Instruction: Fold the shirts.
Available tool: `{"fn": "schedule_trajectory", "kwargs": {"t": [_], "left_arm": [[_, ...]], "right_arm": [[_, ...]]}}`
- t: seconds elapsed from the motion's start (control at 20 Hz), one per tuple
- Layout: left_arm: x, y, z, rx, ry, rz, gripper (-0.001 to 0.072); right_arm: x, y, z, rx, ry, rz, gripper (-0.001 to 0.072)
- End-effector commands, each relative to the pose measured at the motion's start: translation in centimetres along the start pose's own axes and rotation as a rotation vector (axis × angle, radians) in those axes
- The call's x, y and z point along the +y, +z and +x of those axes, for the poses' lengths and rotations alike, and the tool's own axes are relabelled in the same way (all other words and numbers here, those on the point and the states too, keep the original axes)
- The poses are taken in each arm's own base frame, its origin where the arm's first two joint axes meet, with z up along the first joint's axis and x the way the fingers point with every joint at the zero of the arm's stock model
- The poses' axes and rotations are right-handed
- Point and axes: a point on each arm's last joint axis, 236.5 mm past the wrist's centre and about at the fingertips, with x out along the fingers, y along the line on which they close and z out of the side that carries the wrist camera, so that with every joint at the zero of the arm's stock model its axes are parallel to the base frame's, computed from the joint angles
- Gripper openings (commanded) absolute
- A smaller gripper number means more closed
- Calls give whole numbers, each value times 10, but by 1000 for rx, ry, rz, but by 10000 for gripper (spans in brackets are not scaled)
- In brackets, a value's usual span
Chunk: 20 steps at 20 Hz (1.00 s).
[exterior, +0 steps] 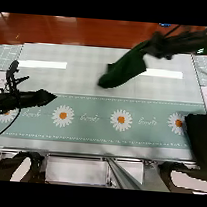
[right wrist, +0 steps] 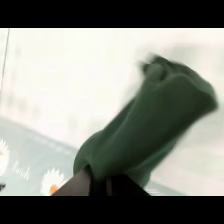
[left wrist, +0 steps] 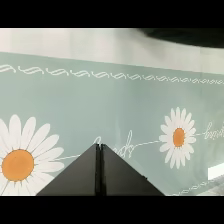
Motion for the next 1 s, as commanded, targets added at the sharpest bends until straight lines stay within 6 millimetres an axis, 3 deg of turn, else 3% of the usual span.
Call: {"fn": "schedule_trajectory", "kwargs": {"t": [0.0,0.25,0.5,0.8,0.95], "left_arm": [[4,-12,7,29,1,-1,19],[-3,-14,14,24,-6,29,19],[-3,-8,15,-4,1,37,19],[3,11,14,-84,27,36,20],[4,15,13,-99,32,37,20]], "right_arm": [[-20,18,-83,-98,-84,26,27],[-81,-7,-186,-131,-221,177,25],[-125,-47,-271,-199,-390,337,25],[-181,-130,-354,-214,-749,615,25],[-202,-192,-398,-209,-993,798,26]]}}
